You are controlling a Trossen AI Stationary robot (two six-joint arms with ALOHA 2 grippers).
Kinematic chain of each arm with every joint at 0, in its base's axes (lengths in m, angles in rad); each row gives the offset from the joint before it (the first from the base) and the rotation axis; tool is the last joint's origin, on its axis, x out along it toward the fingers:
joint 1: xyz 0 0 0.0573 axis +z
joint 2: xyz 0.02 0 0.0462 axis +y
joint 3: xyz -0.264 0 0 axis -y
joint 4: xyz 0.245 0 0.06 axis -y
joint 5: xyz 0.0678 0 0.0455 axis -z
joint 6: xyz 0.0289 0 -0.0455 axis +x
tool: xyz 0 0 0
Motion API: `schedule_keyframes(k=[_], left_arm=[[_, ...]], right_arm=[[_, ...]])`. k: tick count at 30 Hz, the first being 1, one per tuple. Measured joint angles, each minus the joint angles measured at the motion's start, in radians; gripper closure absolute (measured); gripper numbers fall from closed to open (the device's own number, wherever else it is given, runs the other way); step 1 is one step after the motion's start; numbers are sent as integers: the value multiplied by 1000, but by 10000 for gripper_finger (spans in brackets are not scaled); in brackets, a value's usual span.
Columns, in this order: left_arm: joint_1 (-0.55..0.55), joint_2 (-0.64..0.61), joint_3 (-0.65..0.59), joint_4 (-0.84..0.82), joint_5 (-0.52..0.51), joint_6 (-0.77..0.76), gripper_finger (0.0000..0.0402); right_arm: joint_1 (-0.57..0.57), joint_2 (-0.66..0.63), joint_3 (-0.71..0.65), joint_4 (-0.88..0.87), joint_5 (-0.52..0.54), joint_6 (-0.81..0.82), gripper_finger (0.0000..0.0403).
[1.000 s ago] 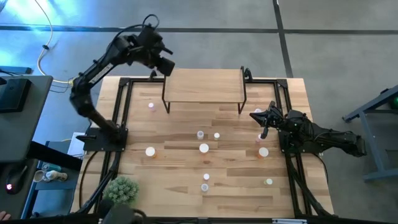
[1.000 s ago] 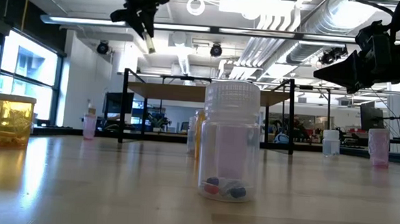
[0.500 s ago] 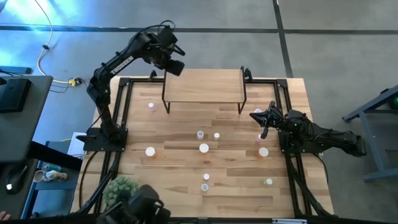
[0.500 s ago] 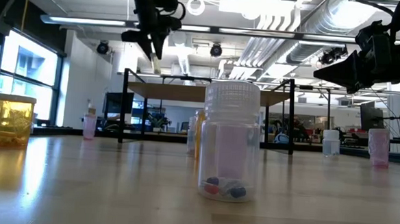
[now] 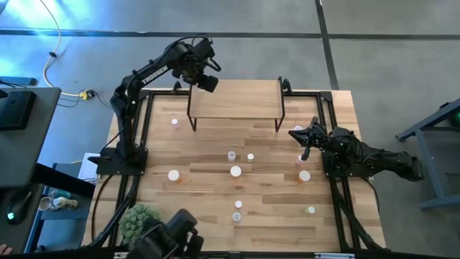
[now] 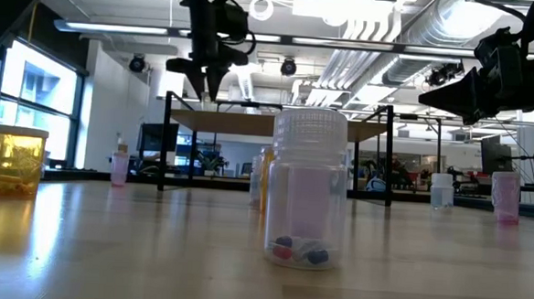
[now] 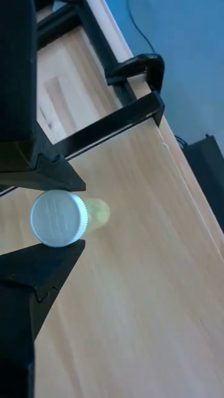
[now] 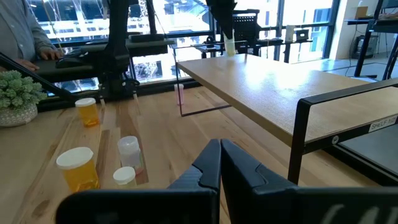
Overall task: Pick and place medicine bottles onto shelf by color
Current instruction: Put the left yellow pill bottle on the shelf
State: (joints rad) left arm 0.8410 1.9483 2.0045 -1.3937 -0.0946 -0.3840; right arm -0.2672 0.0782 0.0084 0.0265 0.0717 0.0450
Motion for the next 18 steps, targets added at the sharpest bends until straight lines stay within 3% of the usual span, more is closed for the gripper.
schedule_keyframes(k=[5,18], left_arm=[[-5,15,1,3,-53,-24,284],[-10,18,1,8,-45,-6,284]], right_arm=[[0,0,0,0,0,0,400],[0,0,0,0,0,0,400]])
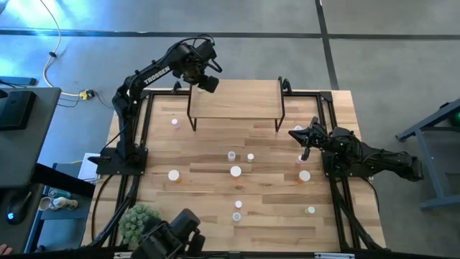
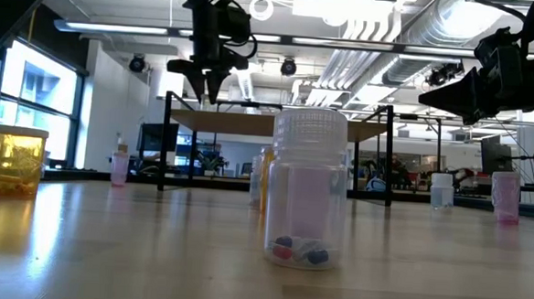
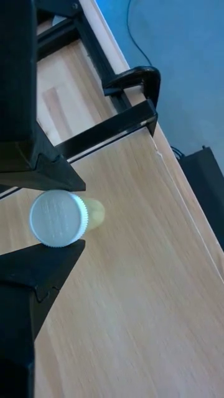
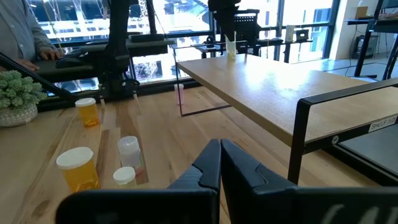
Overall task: Pick and place medicine bottles onto shelf by color
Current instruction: Put the left yellow pill bottle on the shelf, then put the middle orange pill bottle on the shelf
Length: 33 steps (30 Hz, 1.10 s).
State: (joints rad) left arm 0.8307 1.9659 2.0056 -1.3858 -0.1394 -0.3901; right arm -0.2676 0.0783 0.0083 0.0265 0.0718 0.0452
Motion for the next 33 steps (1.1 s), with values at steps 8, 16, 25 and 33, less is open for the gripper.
schedule_keyframes(k=[8,16,25,33], left_arm=[[0,2,0,22,3,36,284],[0,2,-1,25,4,53,265],[0,3,-2,51,15,45,211],[14,3,-2,50,94,53,204]], right_arm=[[0,0,0,0,0,0,400],[0,0,0,0,0,0,400],[0,0,0,0,0,0,400],[0,0,0,0,0,0,400]])
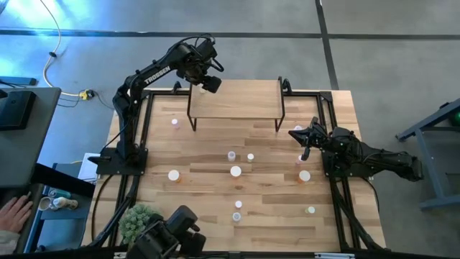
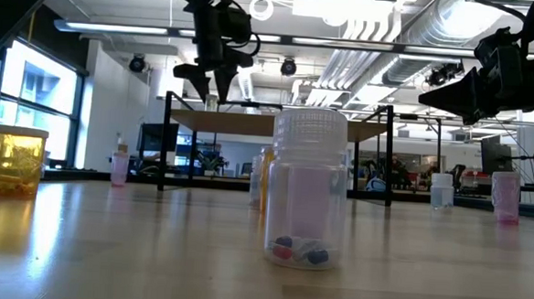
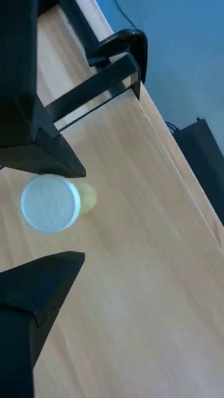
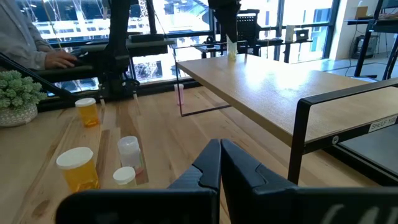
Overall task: Pick and place medicine bottles onto shelf by color
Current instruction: Put the middle orange pill bottle on the shelf
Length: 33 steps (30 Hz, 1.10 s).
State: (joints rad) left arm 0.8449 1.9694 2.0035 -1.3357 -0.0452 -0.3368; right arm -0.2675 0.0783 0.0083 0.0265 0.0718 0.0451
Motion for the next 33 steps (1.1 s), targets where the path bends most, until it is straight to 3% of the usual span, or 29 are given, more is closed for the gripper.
schedule_keyframes(k=[13,25,33], left_arm=[[34,-3,16,0,20,43,204],[30,-5,244,-36,38,110,204],[-91,-26,282,-83,36,250,204]], right_arm=[[0,0,0,0,0,0,400],[0,0,0,0,0,0,400],[0,0,0,0,0,0,400]])
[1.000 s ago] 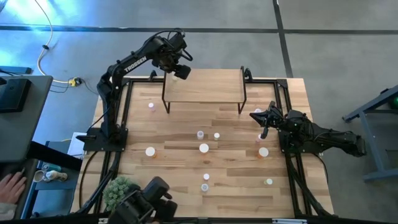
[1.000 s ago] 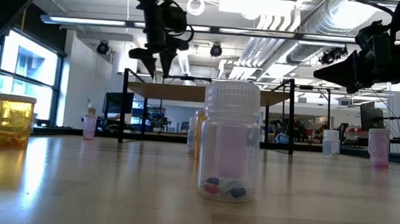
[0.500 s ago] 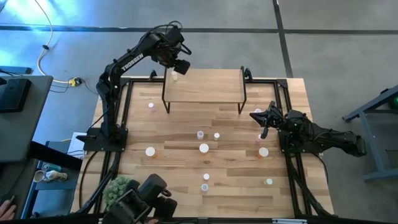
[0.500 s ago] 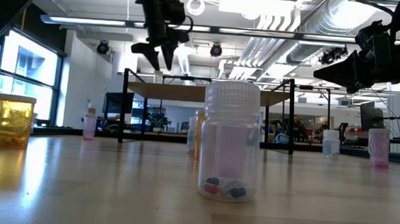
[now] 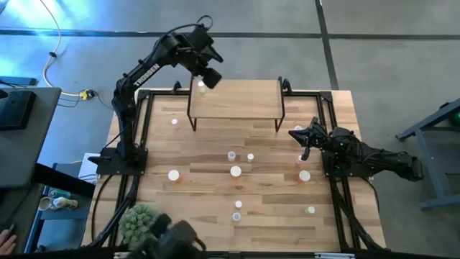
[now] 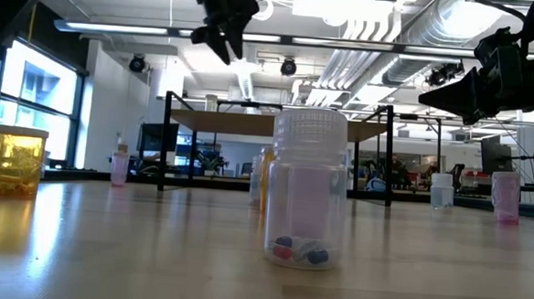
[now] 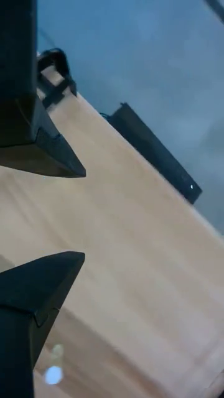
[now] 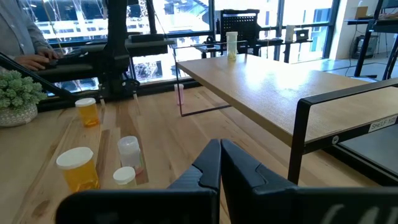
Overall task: Pick and place medicine bottles onto shelf by color
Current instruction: Put the middle orange pill bottle on the shelf
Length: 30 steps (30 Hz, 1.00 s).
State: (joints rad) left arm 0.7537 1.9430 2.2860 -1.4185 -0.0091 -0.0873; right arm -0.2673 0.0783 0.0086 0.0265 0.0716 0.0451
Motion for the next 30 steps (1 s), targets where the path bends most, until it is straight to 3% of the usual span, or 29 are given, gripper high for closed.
schedule_keyframes(k=[4,19,24,30], left_arm=[[-81,0,-21,14,-29,38,204],[-342,-110,-308,192,-76,-15,204],[-405,-195,-465,308,-85,-41,204],[-465,-326,-738,510,-88,-80,204]], right_arm=[[0,0,0,0,0,0,400],[0,0,0,0,0,0,400],[0,0,0,0,0,0,400],[0,0,0,0,0,0,400]])
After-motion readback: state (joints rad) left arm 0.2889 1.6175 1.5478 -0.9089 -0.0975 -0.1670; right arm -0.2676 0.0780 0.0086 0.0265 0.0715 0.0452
